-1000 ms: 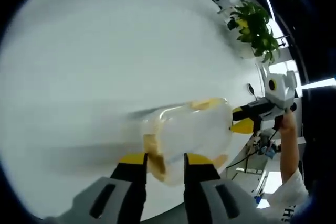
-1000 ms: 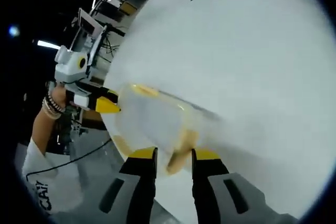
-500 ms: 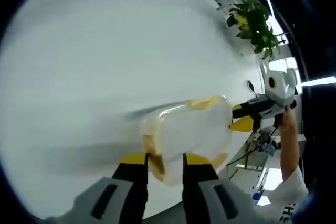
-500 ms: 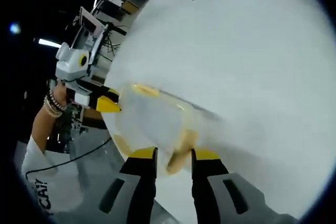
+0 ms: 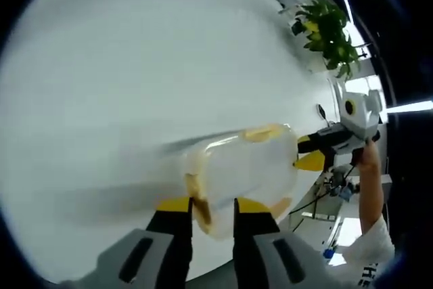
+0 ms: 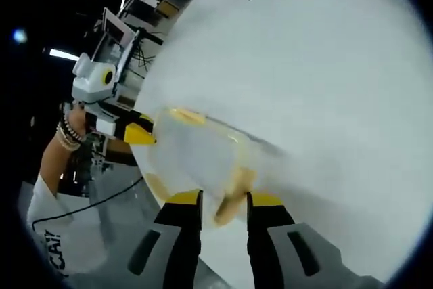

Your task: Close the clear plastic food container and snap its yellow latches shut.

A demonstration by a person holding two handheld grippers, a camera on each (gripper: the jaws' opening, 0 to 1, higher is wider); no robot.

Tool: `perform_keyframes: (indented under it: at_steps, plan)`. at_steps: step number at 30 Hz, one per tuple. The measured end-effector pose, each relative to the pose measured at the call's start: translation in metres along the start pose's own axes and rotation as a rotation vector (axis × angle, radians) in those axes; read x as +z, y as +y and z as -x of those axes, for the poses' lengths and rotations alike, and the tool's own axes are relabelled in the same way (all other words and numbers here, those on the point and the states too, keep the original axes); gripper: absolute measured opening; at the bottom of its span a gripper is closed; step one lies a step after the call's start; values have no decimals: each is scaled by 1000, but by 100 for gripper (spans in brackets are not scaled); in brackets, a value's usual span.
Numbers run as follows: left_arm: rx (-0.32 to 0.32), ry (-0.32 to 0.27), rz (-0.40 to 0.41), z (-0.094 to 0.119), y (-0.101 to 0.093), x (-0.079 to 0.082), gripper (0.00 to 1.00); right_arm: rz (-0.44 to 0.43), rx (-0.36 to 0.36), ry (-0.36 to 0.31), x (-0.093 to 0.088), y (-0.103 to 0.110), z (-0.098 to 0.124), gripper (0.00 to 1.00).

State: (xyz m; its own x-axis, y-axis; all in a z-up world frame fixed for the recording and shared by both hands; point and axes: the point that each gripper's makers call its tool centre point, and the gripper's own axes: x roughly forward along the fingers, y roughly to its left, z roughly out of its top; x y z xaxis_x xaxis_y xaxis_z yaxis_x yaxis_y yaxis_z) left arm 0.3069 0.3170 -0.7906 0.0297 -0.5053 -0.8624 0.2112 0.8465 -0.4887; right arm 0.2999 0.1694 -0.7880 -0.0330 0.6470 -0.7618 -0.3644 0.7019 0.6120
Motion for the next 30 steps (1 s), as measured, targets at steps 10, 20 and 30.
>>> perform_keyframes:
  at_steps: [10,20,30]
  plan:
    - [-4,-1,5,1,-1,-5,15,-16,25,-11,1,0,-1,21]
    - [-2,3,6,1,1,-7,15,-32,66,-12,-20,5,-13,19]
    - [-12,7,5,3,2,-7,16,-28,57,-3,-13,3,-11,20]
